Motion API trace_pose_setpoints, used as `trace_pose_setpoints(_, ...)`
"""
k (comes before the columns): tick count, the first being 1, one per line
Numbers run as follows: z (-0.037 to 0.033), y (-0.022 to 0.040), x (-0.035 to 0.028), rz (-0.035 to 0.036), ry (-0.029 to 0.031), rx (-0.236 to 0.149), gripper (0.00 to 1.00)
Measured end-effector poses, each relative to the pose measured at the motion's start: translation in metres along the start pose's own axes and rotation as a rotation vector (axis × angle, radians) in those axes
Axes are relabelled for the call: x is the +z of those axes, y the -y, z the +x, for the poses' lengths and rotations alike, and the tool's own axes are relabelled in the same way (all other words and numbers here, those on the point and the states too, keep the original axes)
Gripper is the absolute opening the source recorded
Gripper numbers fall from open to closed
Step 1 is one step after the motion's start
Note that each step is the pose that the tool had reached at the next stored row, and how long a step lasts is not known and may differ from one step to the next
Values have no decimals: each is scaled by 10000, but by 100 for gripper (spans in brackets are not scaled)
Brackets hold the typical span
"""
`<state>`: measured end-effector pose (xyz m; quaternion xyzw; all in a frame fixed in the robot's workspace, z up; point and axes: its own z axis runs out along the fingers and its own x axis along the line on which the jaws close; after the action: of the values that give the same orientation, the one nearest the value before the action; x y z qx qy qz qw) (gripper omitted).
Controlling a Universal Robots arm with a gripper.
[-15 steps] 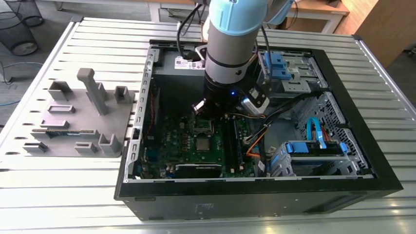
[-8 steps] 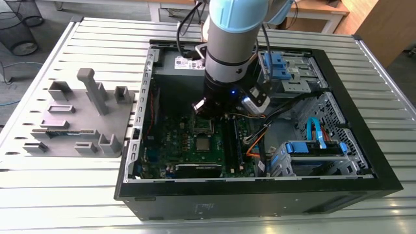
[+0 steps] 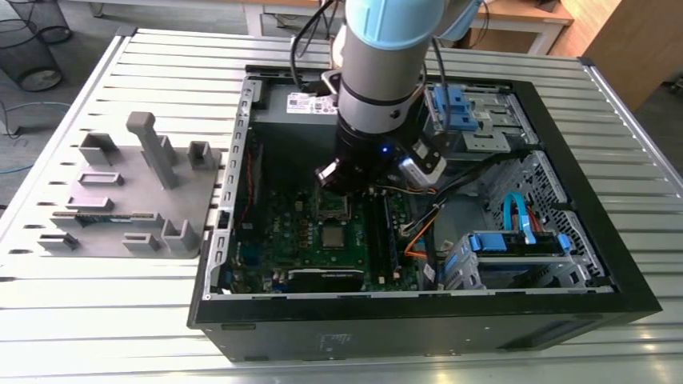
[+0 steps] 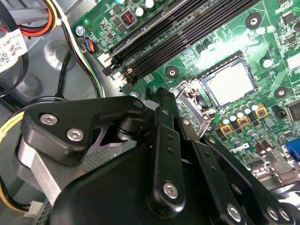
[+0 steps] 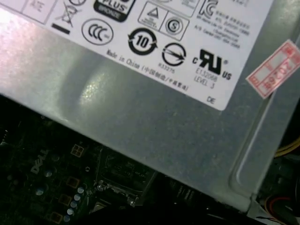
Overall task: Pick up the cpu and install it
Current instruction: 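Close the cpu cover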
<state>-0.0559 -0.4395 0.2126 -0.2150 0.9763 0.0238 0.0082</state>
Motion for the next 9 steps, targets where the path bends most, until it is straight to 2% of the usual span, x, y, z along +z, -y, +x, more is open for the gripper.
trace_pose_setpoints(5,-14,25,-39,-14,-25,2,11)
trace_pose_setpoints(9,-20,30,-38,-16,-27,3,11)
